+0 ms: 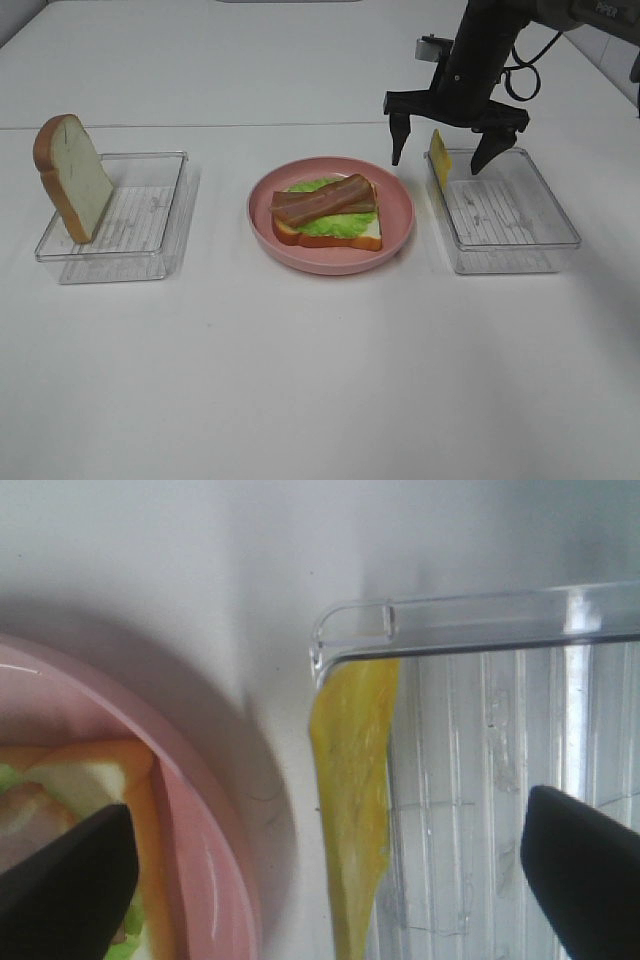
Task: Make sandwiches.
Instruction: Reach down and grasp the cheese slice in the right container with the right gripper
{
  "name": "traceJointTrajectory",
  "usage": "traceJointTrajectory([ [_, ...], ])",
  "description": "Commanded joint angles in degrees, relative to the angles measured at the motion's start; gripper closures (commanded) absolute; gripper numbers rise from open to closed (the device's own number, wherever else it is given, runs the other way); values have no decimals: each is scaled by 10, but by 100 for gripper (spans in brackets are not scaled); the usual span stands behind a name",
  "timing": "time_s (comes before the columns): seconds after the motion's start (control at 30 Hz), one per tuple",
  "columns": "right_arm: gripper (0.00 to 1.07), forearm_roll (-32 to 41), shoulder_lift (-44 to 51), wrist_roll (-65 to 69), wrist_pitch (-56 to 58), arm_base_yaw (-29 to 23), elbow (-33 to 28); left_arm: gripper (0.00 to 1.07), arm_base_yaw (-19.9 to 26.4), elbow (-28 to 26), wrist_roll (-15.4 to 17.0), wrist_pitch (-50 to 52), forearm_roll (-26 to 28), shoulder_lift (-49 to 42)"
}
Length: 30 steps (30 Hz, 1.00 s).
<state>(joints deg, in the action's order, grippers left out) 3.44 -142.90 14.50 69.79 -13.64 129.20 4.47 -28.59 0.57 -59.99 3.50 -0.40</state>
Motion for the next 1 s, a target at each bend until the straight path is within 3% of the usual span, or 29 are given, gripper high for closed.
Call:
traceJointTrajectory([
  [0.03,10,1,-1,-7,25,1,0,18,2,0,-1,8,1,-9],
  [0.23,17,1,-1,-10,28,1,0,18,2,0,-1,8,1,-9],
  [0.27,24,1,-1,-9,28,1,0,18,2,0,-1,8,1,-9],
  [0.37,31,1,-1,-5,28,1,0,18,2,0,-1,8,1,-9],
  [0.6,35,2,-1,-5,34,1,0,18,2,0,-1,8,1,-9],
  [0.83,62,2,-1,11,34,1,0,18,2,0,-1,8,1,-9],
  [1.0,65,2,-1,12,34,1,0,18,2,0,-1,8,1,-9],
])
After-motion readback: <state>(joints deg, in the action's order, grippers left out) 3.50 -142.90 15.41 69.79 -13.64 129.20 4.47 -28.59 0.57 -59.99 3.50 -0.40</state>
